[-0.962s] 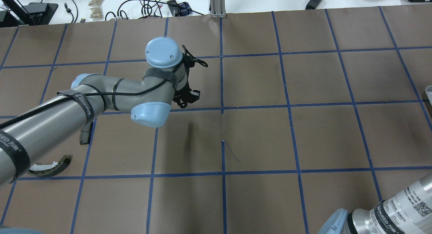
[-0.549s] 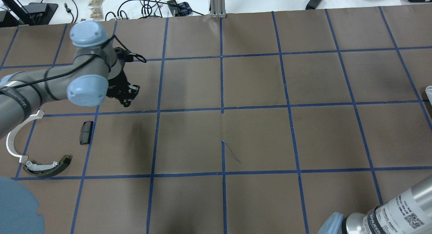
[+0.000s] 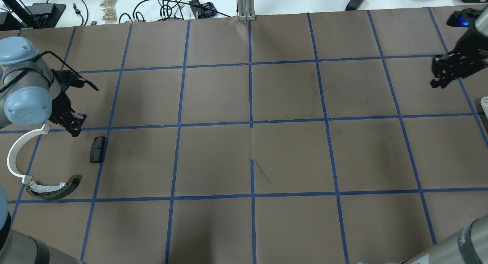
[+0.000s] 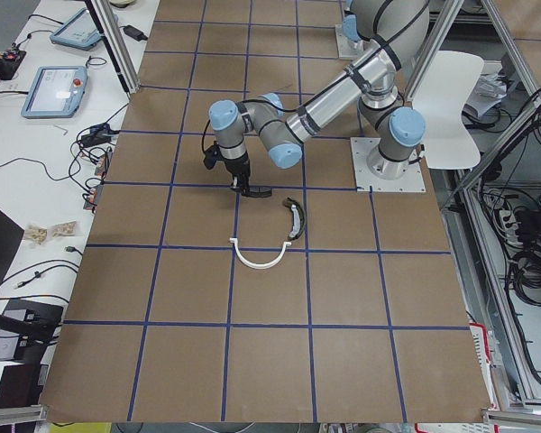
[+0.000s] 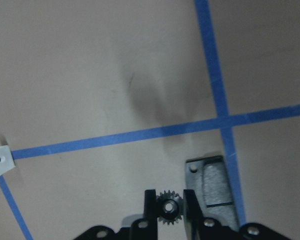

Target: Place bearing gear from tray to pile

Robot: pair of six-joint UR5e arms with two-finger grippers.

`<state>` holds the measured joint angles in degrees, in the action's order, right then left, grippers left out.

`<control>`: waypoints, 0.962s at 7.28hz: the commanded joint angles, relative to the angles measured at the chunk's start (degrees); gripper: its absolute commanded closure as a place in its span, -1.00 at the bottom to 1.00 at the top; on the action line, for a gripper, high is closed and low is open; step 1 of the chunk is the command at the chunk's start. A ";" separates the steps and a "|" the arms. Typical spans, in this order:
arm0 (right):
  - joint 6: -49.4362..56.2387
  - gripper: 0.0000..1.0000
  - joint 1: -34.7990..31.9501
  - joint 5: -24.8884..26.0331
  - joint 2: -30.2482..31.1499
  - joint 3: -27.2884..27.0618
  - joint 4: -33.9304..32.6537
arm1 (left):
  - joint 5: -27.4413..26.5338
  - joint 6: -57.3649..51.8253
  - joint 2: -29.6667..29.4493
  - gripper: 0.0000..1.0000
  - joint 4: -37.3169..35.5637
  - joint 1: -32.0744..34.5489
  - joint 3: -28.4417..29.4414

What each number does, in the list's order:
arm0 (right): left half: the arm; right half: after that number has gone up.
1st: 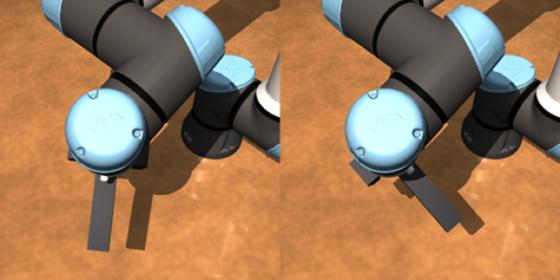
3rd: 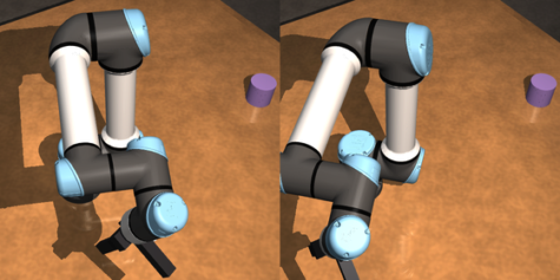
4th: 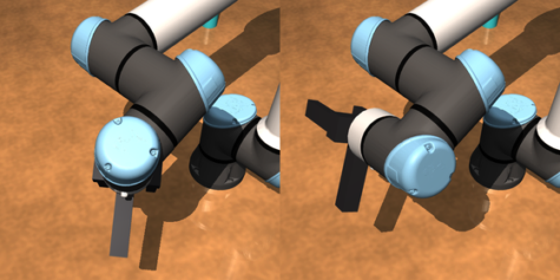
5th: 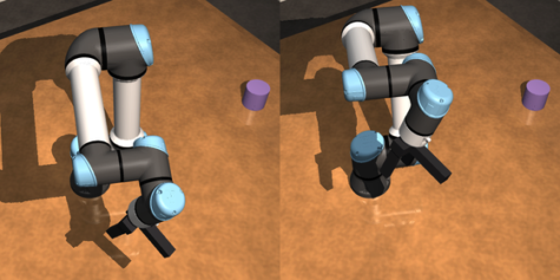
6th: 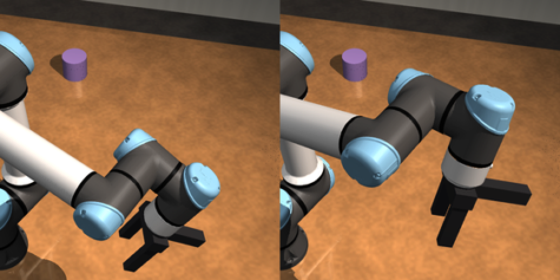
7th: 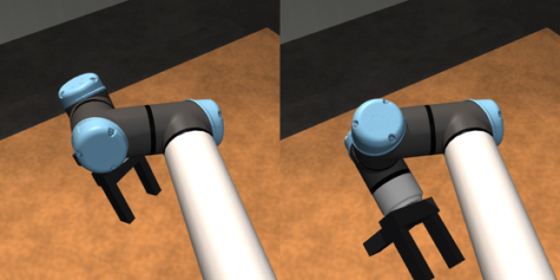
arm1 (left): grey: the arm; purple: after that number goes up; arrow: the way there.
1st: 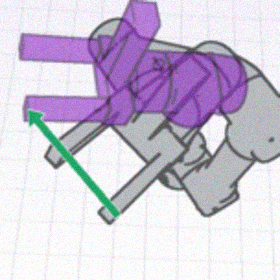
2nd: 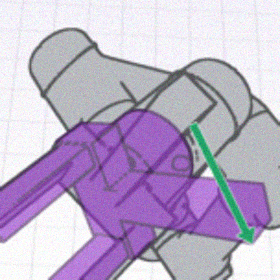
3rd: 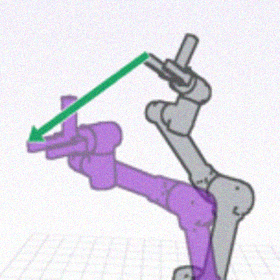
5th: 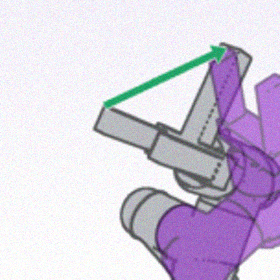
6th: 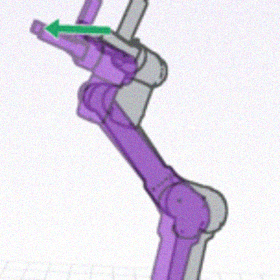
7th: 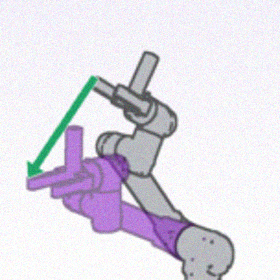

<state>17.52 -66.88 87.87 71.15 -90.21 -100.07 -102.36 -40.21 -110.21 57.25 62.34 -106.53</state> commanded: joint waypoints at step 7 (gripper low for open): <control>-53.11 1.00 -45.33 -8.33 -5.39 -6.90 -19.08 | 4.61 0.55 -0.09 -1.00 -0.39 2.69 0.00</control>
<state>-34.04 -108.87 80.10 68.53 -96.34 -115.53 -99.91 -41.13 -110.35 56.69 63.51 -106.63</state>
